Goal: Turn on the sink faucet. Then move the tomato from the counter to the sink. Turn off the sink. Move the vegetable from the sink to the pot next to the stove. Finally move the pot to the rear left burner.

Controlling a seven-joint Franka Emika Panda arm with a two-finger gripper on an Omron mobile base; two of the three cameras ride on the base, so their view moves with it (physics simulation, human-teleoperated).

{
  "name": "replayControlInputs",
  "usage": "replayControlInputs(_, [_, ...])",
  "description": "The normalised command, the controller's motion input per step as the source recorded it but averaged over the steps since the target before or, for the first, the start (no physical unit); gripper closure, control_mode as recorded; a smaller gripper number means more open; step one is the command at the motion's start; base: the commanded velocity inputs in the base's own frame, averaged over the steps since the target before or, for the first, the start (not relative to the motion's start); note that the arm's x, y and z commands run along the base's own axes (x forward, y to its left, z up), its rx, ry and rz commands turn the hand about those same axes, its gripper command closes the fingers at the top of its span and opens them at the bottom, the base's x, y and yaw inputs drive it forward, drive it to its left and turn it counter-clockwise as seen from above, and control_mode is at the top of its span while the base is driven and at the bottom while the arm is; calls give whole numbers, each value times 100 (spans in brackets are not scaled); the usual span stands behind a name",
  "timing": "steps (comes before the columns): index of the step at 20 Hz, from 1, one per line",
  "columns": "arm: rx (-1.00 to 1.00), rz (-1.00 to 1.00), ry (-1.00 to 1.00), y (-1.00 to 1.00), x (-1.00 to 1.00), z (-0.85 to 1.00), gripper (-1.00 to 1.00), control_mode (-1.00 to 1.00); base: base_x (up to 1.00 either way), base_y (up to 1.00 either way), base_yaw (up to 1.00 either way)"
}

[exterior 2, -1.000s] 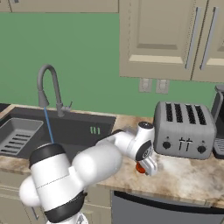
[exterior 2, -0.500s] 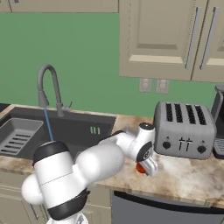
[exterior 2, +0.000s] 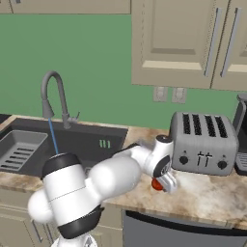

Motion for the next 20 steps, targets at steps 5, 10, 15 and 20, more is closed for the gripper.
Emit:
replayControlInputs(5, [1, 0, 0, 0, 0, -8, 100, -100, 0, 0, 0])
replayControlInputs(10, [0, 0, 0, 24, 0, 17, 100, -100, 0, 0, 0])
replayControlInputs(15, [0, 0, 0, 76, 9, 27, 100, -100, 0, 0, 0])
replayControlInputs(20, [0, 8, 1, 100, 29, 11, 100, -100, 0, 0, 0])
